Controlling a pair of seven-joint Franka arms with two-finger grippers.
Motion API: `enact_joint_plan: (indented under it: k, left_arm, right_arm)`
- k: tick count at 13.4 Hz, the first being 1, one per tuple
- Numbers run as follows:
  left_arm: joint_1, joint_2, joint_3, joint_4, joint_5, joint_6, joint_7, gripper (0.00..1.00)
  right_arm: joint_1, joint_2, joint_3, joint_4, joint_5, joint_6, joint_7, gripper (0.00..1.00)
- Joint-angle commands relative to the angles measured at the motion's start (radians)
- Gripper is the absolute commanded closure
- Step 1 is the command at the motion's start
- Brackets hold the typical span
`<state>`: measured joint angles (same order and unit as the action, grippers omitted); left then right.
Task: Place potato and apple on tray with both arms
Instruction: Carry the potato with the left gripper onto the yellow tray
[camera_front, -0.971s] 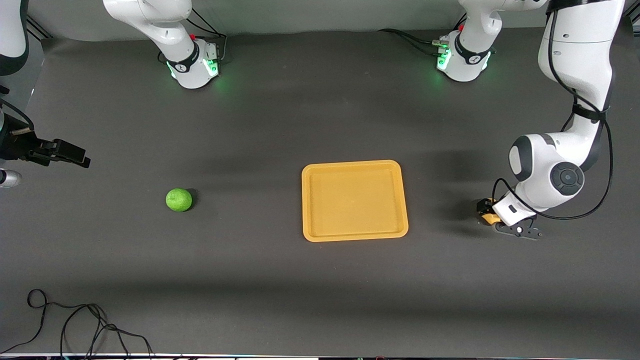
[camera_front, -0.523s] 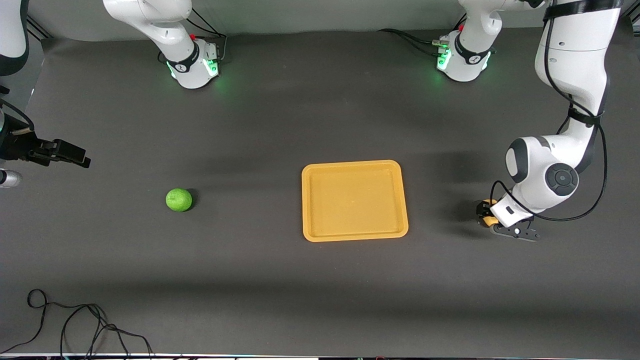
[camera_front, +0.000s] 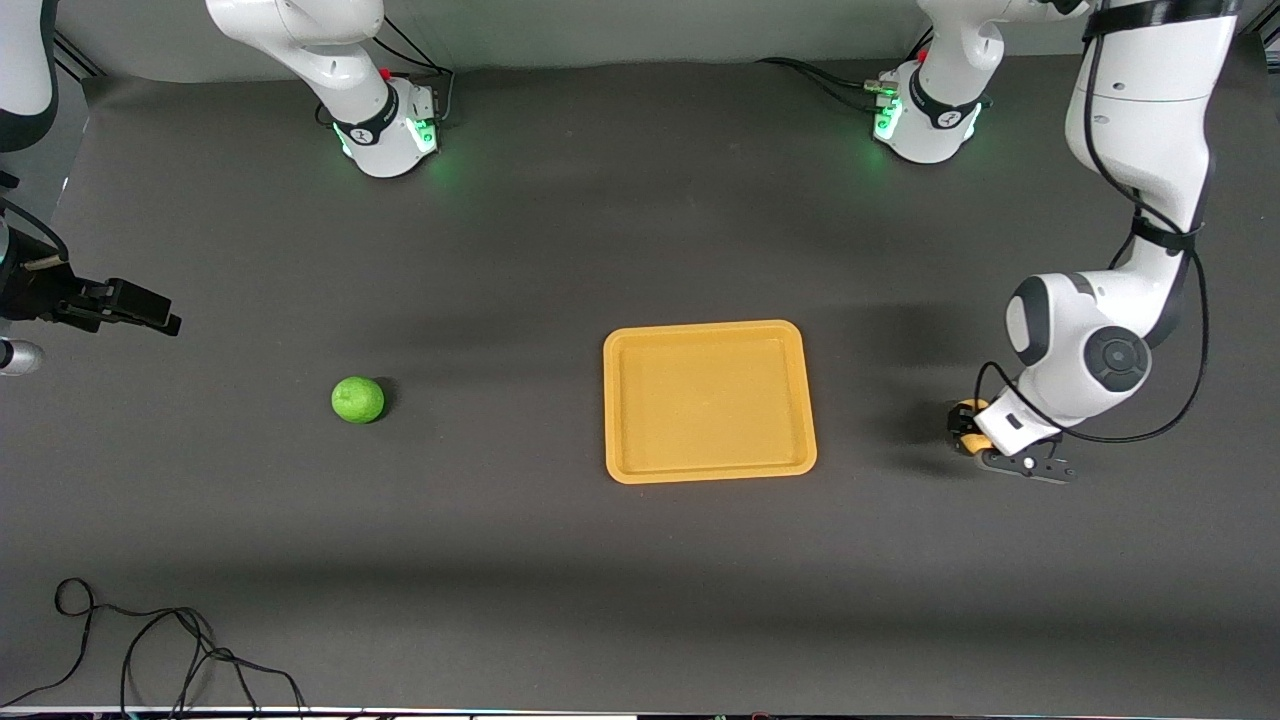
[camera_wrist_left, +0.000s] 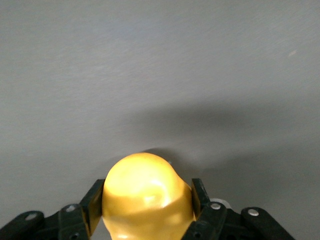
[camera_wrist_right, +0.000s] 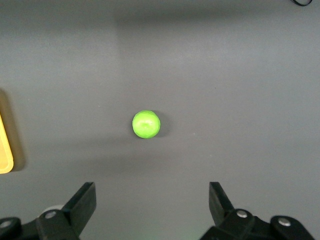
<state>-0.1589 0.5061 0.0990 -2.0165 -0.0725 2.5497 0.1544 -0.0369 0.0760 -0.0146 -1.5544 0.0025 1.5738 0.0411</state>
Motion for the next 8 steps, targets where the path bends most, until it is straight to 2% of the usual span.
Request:
enact_joint_plan:
  k: [1,5,6,8]
  left_arm:
    - [-0.128,-0.067,0.005,0.022,-0.012,-0.113,-0.209,0.72]
    - [-0.263,-0.118,-0.011,0.149,-0.012,-0.359,-0.49,0.73]
    - [-0.283,-0.109,-0.027,0.188,-0.012,-0.391,-0.551,0.73]
    - [-0.297,-0.071,-0.068,0.222,-0.012,-0.369,-0.646,0.73]
  right_arm:
    - [0.005,-0.001,-0.007,0.005,0.007,-0.006,-0.015,0.0]
    - [0.005,-0.001,-0.007,0.005,0.008,-0.006,-0.017,0.0]
    - [0.005,-0.001,-0.007,0.005,0.008,-0.006,-0.015,0.0]
    - [0.005,-0.001,-0.007,0.005,0.008,-0.006,-0.015,0.0]
